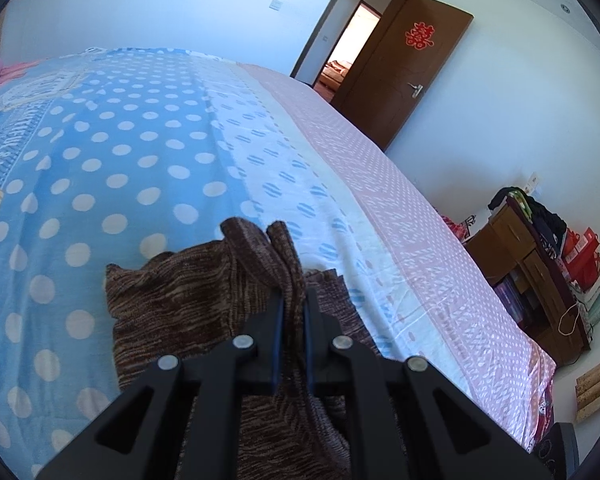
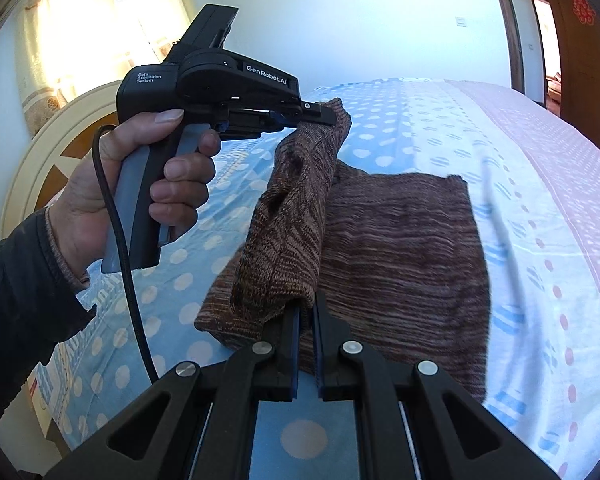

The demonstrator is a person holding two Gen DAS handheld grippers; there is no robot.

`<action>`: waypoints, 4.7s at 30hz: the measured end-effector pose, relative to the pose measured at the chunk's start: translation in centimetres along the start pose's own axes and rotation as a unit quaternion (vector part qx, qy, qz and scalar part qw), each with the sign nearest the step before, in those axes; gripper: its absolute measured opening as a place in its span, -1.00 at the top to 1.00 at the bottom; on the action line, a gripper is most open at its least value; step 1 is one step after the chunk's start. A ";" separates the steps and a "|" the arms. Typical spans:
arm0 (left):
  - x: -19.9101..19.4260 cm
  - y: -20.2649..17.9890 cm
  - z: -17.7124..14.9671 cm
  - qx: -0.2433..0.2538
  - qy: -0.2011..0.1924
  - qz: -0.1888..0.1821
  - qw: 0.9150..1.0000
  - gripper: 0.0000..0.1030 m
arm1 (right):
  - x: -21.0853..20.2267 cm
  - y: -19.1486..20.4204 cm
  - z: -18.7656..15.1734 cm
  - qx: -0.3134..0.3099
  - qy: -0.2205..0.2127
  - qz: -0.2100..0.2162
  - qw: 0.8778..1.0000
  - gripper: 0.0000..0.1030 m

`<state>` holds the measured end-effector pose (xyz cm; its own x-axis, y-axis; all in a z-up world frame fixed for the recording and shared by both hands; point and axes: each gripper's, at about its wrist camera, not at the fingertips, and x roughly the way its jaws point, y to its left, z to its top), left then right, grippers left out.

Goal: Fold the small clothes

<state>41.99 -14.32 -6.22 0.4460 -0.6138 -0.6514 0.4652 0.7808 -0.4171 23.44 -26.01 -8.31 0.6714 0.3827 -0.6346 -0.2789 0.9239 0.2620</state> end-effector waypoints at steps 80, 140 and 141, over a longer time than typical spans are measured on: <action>-1.0 2.2 -15.5 0.014 0.009 0.114 0.993 -1.00 | -0.5 -10.7 0.6 0.127 0.041 -0.072 0.988 0.04; -1.4 1.3 -15.9 0.023 0.011 0.132 0.991 -1.00 | 16.0 -0.2 7.9 -0.113 0.131 -0.091 0.981 0.54; -1.4 1.3 -15.9 0.022 0.011 0.130 0.991 -1.00 | 15.7 -0.2 8.0 -0.108 0.128 -0.088 0.982 0.54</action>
<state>29.83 -10.55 -15.95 0.5390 -0.3903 -0.7464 0.3706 0.9057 -0.2059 39.48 -20.18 -12.51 0.5361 0.1783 -0.8251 -0.3313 0.9435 -0.0113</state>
